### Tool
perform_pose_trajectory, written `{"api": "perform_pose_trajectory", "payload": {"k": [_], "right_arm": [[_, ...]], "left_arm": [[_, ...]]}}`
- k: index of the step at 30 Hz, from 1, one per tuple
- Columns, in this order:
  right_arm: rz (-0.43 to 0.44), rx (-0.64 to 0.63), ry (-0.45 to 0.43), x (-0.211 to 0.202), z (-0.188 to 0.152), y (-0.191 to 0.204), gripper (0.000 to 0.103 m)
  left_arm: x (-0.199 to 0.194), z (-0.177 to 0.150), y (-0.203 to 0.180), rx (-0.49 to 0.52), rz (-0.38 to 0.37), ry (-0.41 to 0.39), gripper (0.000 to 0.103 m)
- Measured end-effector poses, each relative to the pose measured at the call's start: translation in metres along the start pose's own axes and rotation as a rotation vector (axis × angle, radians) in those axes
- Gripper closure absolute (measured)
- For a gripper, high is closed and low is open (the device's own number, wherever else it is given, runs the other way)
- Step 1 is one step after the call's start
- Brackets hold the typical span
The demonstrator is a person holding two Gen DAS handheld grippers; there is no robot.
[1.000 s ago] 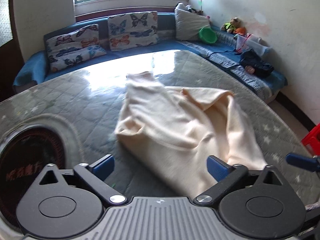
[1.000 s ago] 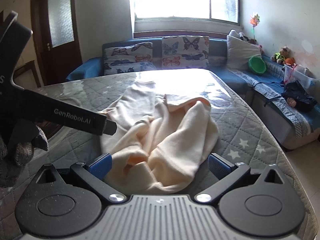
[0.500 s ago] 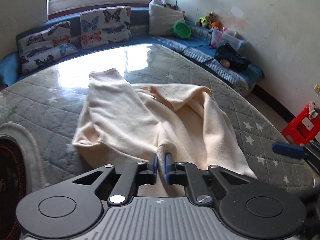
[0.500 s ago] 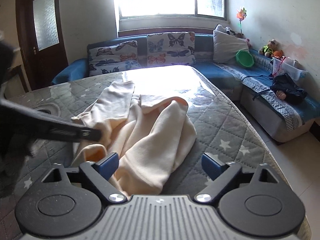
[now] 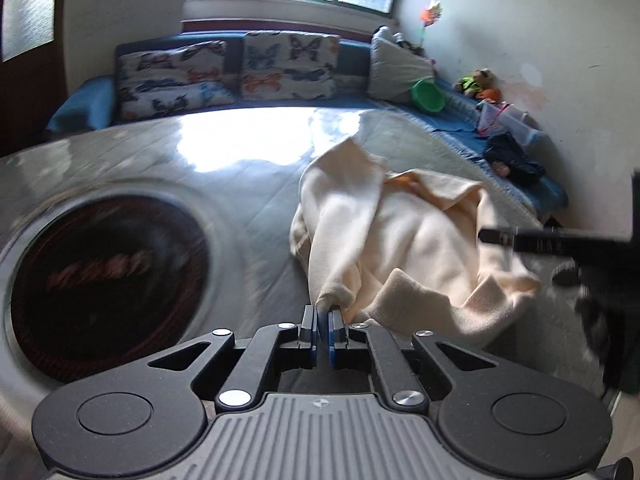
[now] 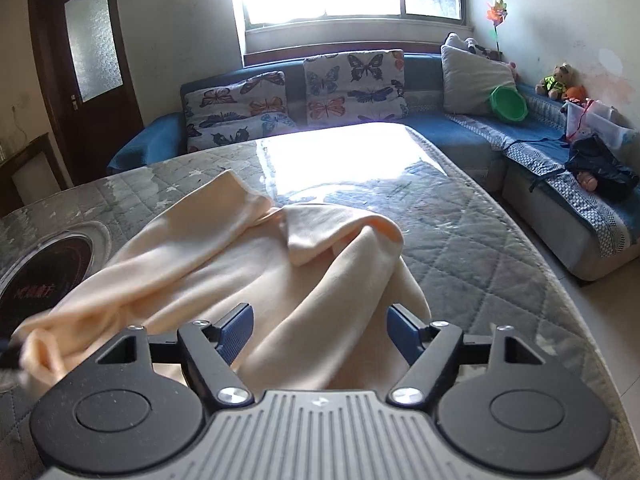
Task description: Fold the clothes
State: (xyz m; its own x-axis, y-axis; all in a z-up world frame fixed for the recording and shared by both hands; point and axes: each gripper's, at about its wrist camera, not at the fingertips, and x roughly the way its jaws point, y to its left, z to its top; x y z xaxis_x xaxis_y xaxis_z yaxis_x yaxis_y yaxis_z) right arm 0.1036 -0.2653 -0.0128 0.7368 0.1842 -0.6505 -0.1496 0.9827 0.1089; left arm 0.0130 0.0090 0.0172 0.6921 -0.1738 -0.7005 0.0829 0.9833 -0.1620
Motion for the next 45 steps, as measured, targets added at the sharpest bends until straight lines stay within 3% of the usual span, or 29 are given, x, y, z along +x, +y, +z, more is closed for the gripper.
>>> {"api": "perform_pose_trajectory", "payload": {"k": [5, 8, 13, 18, 21, 23, 25, 27, 31, 38, 45], "right_arm": [[0.059, -0.004, 0.029, 0.007, -0.004, 0.012, 0.035], [0.079, -0.007, 0.041, 0.007, -0.007, 0.016, 0.046], [0.112, 0.02, 0.044, -0.004, -0.012, 0.015, 0.062], [0.125, 0.006, 0.053, -0.018, -0.022, 0.016, 0.07], [0.132, 0.009, 0.062, -0.023, -0.028, 0.018, 0.072], [0.136, 0.009, 0.072, -0.023, -0.03, 0.018, 0.071], [0.133, 0.005, 0.075, -0.022, -0.031, 0.019, 0.072], [0.143, 0.002, 0.068, -0.022, -0.03, 0.02, 0.079], [0.163, -0.004, 0.053, -0.02, -0.026, 0.026, 0.09], [0.282, -0.094, 0.043, -0.019, -0.028, 0.07, 0.093], [0.425, -0.225, 0.066, -0.026, -0.035, 0.123, 0.093]], "left_arm": [[-0.008, -0.011, 0.009, 0.006, 0.001, 0.028, 0.095], [-0.01, -0.007, 0.01, 0.006, 0.003, 0.019, 0.09], [-0.01, 0.008, 0.009, 0.018, 0.032, -0.022, 0.047], [0.012, 0.02, 0.004, 0.05, 0.015, 0.002, 0.045], [0.031, 0.021, 0.0, 0.086, 0.022, 0.043, 0.046], [0.039, 0.021, 0.002, 0.082, 0.026, 0.068, 0.053], [0.043, 0.021, 0.006, 0.064, 0.008, 0.083, 0.085], [0.042, 0.022, 0.013, 0.052, 0.0, 0.077, 0.094], [0.031, 0.03, 0.027, 0.049, 0.049, 0.009, 0.097], [0.003, 0.032, 0.078, -0.035, 0.18, -0.063, 0.097], [-0.054, -0.022, 0.12, -0.111, 0.292, -0.03, 0.097]]}}
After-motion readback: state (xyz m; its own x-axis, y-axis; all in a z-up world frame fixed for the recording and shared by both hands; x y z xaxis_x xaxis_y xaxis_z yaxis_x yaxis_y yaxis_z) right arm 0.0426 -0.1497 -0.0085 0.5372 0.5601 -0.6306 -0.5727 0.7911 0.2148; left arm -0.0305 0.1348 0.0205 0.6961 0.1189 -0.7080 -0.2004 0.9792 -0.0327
